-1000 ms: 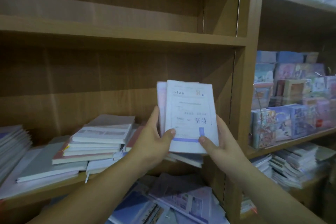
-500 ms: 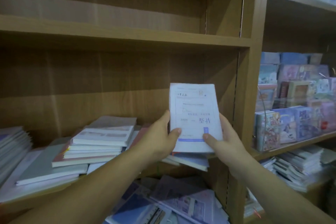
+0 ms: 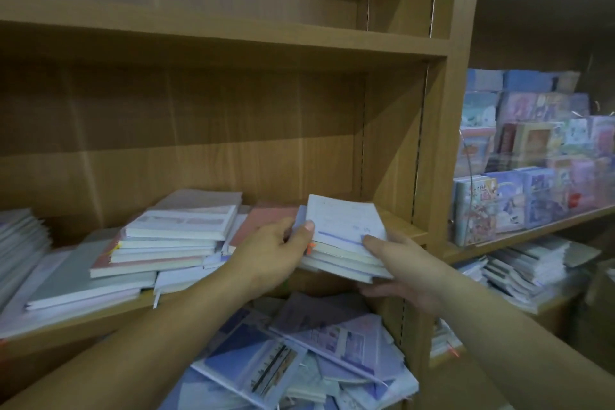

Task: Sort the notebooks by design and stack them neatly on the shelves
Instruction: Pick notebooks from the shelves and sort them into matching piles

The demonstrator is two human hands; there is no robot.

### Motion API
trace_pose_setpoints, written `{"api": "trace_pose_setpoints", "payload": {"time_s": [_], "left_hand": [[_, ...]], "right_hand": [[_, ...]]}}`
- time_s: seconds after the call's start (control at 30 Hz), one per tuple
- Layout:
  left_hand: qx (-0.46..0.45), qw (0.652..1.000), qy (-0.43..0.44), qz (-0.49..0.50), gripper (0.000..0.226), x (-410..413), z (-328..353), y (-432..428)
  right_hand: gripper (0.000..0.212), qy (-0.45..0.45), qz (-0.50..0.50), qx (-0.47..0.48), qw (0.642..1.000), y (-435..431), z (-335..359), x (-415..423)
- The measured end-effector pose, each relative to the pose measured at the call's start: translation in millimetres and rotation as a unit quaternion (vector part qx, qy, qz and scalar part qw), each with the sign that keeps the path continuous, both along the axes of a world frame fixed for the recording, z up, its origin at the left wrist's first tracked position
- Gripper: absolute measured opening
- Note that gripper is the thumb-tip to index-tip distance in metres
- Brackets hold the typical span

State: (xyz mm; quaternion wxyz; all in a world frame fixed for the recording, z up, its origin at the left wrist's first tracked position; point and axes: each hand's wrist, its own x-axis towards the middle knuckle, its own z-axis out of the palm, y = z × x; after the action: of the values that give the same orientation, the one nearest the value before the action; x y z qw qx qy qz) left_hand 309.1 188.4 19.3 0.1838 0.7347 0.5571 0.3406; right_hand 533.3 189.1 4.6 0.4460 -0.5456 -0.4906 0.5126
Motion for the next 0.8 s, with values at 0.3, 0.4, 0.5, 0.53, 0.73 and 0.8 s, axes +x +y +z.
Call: {"api": "trace_pose_setpoints", "payload": {"time_s": [0.3, 0.4, 0.5, 0.53, 0.73, 0.8], "left_hand": [[-0.066, 0.971, -0.228, -0.032, 0.024, 7, 12, -8], [-0.061, 0.949, -0.308, -0.017, 0.058, 2, 26, -5], [-0.057, 0.94, -0.335, -0.023, 0.072, -4, 41, -1], [-0.05, 0.946, -0.319, -0.036, 0.063, -4, 44, 0], [0.05, 0.98, -0.189, -0.029, 0.09, -4, 28, 3], [0.071, 0.986, -0.149, -0.015, 0.09, -5, 22, 3]], "right_hand": [[0.047, 0.05, -0.013, 0.135, 0.99, -11, -10, -11], [0.076, 0.053, 0.0, 0.217, 0.975, -7, -1, -7], [0.086, 0.023, 0.05, 0.273, 0.961, 0, 16, 0], [0.087, -0.009, 0.068, 0.292, 0.954, 2, 21, 2], [0.102, -0.103, 0.059, 0.312, 0.943, 32, 22, -8], [0.099, -0.103, 0.045, 0.304, 0.946, 41, 10, -15]]}}
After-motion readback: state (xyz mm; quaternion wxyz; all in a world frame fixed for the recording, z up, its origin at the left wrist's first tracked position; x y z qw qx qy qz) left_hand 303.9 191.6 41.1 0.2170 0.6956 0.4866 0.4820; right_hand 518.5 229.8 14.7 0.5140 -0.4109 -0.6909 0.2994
